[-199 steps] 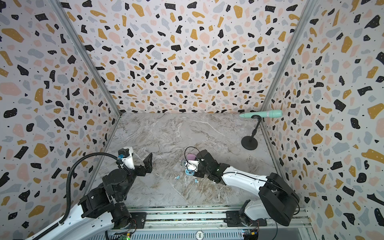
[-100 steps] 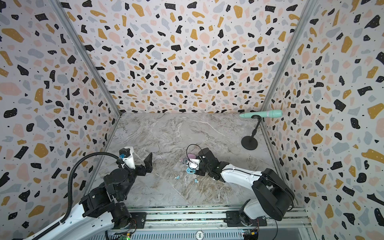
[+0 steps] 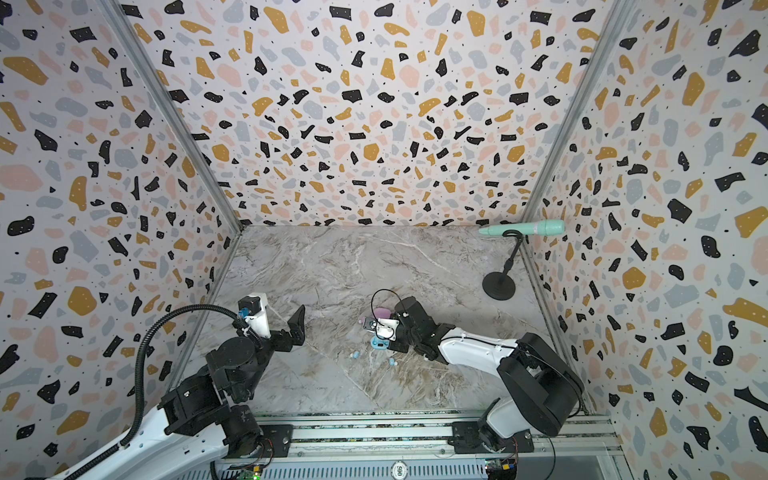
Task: Insert the wireless bluetooth earbuds into the charging case
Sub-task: 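Lower the open case with the right gripper near the light-blue earbud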
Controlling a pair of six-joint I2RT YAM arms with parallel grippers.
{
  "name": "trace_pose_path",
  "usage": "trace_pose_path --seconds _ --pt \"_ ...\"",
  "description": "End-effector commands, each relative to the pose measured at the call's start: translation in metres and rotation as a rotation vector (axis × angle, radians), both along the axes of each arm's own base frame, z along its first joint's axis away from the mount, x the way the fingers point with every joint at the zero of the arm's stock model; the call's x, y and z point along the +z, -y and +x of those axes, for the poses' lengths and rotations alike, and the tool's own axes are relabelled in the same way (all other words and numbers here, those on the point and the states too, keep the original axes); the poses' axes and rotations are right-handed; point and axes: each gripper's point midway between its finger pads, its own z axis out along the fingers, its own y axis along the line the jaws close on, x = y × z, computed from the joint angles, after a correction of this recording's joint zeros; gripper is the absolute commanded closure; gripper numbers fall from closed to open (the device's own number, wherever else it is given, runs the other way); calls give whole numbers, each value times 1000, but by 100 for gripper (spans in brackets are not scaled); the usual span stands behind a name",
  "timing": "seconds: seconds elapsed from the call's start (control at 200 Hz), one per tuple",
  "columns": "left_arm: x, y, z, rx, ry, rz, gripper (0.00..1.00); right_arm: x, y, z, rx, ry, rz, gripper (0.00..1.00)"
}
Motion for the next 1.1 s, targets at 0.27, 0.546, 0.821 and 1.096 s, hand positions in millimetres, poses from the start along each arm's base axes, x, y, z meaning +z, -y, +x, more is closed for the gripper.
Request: trace_pose_path --seconds 0.27,0.546,0.821,1.096 --pt "6 3 -1 -18 32 -27 0 -3 -12 -1 7 -10 25 100" --pt "6 2 -1 -19 34 -27 0 -11 -18 -2 12 -13 17 100" --pt "5 4 0 -23 30 -22 0 -14 -19 0 6 -8 9 100" --pt "5 4 -1 -23 30 -19 0 -16 -20 -2 12 -12 6 100"
